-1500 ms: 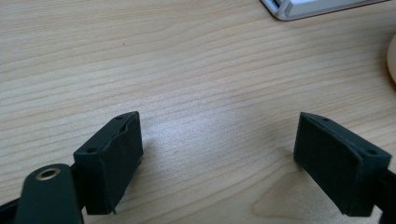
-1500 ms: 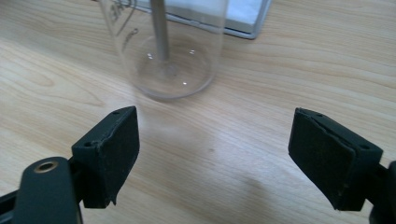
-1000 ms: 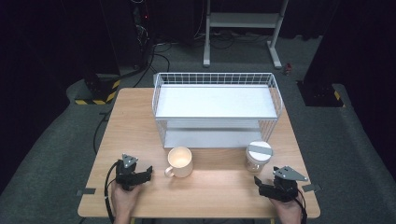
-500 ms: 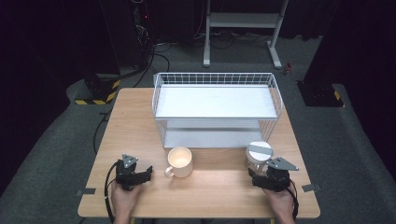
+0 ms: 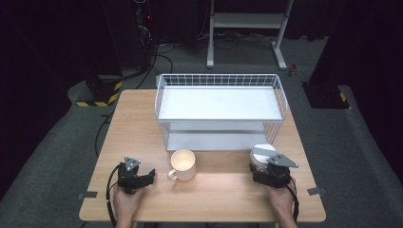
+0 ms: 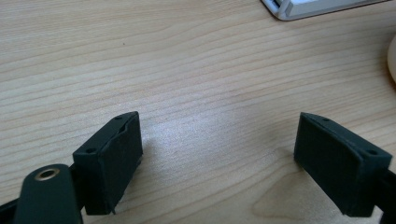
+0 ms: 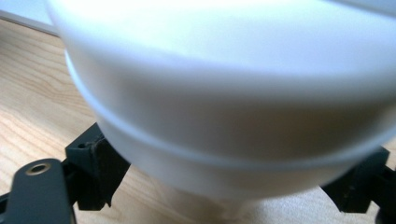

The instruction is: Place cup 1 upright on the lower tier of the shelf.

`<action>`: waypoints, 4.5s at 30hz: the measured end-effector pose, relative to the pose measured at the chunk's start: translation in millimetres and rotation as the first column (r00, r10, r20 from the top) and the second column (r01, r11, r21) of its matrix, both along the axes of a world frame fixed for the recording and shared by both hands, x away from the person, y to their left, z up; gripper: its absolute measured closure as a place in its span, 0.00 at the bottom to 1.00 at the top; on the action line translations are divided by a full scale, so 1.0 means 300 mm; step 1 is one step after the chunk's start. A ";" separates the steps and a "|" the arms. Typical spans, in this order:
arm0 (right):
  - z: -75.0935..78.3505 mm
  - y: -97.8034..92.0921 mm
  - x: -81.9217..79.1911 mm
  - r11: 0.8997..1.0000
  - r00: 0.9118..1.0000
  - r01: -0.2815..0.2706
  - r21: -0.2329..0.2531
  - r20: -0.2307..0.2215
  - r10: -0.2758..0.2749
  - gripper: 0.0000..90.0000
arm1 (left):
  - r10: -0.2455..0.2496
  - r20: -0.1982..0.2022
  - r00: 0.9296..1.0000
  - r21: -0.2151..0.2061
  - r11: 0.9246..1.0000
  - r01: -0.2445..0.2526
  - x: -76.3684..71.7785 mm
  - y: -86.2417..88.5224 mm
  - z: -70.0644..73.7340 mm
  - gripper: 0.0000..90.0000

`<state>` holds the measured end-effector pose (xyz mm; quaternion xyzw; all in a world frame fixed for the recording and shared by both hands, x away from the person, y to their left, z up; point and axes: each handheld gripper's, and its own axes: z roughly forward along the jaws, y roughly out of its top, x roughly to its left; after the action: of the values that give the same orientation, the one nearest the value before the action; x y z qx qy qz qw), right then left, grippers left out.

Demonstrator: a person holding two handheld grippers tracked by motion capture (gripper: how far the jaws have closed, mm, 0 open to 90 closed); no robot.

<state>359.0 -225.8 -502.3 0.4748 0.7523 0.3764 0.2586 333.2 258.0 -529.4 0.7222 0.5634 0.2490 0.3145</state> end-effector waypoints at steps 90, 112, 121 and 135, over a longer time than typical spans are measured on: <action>0.112 0.132 0.172 0.994 0.997 -0.069 0.085 0.024 0.067 0.21 | -0.004 -0.003 1.000 0.006 1.000 0.004 0.000 0.000 0.001 0.18; 0.062 0.162 0.277 0.998 0.999 -0.040 0.057 -0.013 0.040 0.21 | 0.000 -0.004 1.000 0.007 1.000 0.000 0.001 -0.001 0.001 0.18; 0.051 0.178 0.304 0.999 0.999 -0.030 0.025 0.024 0.029 0.21 | 0.001 -0.003 1.000 0.007 1.000 -0.001 0.002 -0.002 0.001 0.18; 0.061 0.178 0.309 0.999 0.999 -0.035 0.020 -0.011 0.035 0.14 | 0.001 -0.004 1.000 0.006 1.000 -0.001 0.002 -0.001 0.001 0.18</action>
<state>451.6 -172.4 -484.0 0.4662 0.7583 0.3855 0.2429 333.9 257.6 -529.0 0.7234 0.5637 0.2492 0.3111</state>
